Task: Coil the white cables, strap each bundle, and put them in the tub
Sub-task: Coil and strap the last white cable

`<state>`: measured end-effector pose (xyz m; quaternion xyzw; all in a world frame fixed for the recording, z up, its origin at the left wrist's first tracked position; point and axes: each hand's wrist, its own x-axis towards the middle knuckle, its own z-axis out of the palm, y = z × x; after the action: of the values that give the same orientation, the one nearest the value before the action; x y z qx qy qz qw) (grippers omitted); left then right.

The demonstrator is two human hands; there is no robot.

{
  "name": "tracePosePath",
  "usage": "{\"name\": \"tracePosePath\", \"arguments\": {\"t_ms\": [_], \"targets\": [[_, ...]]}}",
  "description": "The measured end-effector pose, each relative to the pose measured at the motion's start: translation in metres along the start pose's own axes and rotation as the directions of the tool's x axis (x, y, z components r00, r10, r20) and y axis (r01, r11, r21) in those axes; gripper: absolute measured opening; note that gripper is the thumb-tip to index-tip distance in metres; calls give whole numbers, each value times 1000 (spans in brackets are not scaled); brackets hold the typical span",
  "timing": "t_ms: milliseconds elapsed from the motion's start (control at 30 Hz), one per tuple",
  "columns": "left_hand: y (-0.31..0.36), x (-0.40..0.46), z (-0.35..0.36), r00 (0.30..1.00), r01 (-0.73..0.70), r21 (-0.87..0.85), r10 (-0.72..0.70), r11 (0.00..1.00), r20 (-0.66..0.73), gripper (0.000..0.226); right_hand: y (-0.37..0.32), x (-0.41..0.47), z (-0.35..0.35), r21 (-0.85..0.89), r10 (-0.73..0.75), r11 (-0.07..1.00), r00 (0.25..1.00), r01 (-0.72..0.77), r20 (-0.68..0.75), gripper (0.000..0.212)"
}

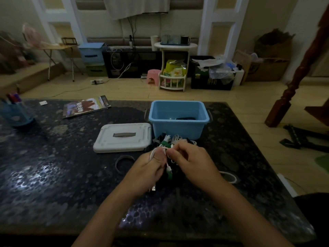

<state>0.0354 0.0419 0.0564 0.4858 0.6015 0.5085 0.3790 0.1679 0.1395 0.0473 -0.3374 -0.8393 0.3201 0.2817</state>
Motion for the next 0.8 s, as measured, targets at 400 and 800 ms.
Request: {"name": "tracePosePath", "arguments": {"t_ms": [400,800], "targets": [[-14,8,-6,986,-110,33,113,993,-121,55,-1,-7,27,-141,8,990,978,22,211,34],[2,3,-6,977,-129,-338,61,932,-207,43,6,-12,37,-379,9,906,886,189,463,19]]}}
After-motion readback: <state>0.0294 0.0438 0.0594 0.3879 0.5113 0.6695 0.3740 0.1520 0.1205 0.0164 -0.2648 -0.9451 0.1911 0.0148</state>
